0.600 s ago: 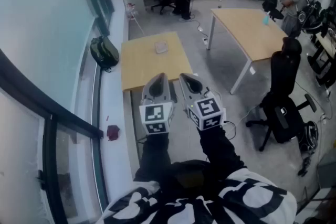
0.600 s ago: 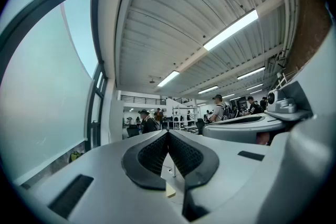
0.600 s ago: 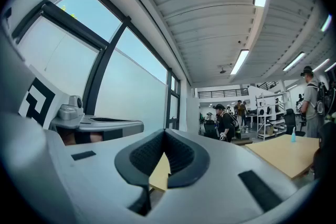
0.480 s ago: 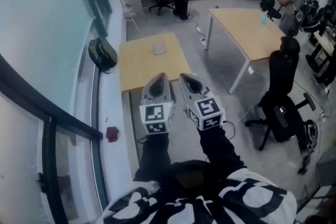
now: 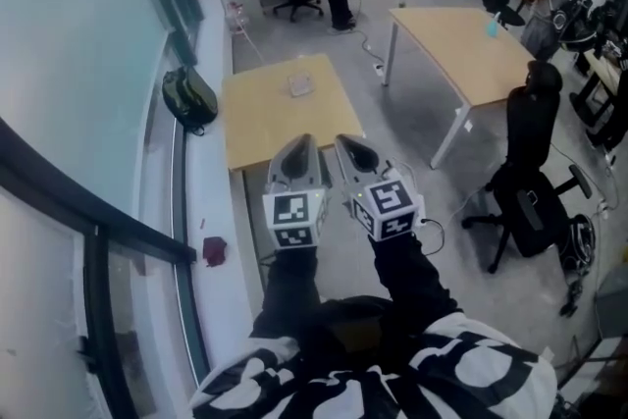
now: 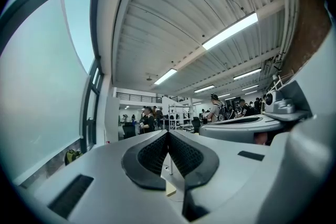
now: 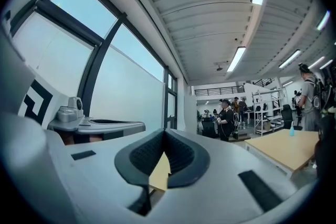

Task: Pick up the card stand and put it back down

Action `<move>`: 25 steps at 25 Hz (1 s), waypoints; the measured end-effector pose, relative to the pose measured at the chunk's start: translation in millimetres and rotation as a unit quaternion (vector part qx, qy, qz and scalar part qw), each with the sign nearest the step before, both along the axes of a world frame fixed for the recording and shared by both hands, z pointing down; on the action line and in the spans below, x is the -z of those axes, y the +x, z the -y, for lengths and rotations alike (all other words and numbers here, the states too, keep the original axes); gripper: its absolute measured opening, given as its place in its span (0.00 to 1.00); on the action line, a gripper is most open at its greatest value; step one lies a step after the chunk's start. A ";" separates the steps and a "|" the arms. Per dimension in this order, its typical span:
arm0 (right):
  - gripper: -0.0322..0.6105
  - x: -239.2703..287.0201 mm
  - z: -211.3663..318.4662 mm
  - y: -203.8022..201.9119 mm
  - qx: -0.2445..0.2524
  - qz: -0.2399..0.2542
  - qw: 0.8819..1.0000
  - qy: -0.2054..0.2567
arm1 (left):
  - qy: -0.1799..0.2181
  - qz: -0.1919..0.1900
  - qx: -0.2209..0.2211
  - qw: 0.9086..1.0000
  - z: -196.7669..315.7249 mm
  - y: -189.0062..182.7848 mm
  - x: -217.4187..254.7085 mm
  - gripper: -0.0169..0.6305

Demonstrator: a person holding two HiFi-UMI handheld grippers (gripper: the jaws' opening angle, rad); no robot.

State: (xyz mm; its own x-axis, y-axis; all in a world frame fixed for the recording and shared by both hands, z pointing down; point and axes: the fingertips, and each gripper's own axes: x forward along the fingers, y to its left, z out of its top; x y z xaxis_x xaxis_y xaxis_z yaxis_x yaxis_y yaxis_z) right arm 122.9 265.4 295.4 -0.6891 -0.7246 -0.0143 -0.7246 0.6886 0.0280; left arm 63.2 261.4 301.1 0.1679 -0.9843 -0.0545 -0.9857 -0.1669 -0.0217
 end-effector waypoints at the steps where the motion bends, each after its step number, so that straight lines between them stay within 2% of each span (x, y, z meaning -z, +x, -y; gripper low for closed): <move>1: 0.08 -0.9 1.2 -4.9 -0.001 0.008 1.000 -0.008 | -0.001 0.001 0.000 1.000 -0.1 -5.5 -0.5 0.04; 6: 0.08 -7.2 2.9 -37.1 0.013 0.038 0.999 -0.033 | -0.004 -0.002 0.012 1.000 -3.3 -41.7 -5.1 0.04; 10: 0.08 -22.8 -6.0 -66.4 0.027 0.025 0.999 -0.039 | -0.013 -0.015 0.023 1.000 -6.6 -70.7 -19.8 0.04; 14: 0.08 -41.5 -6.6 -76.8 0.026 0.010 0.998 -0.051 | -0.031 -0.026 0.024 0.999 -6.8 -83.1 -39.6 0.04; 21: 0.08 -59.9 33.7 -82.7 0.029 0.013 0.996 -0.079 | -0.048 -0.042 0.027 0.998 22.2 -96.0 -57.3 0.04; 25: 0.08 -61.0 75.8 -94.8 0.046 0.015 0.995 -0.083 | -0.038 -0.045 0.019 0.998 58.2 -98.8 -51.2 0.04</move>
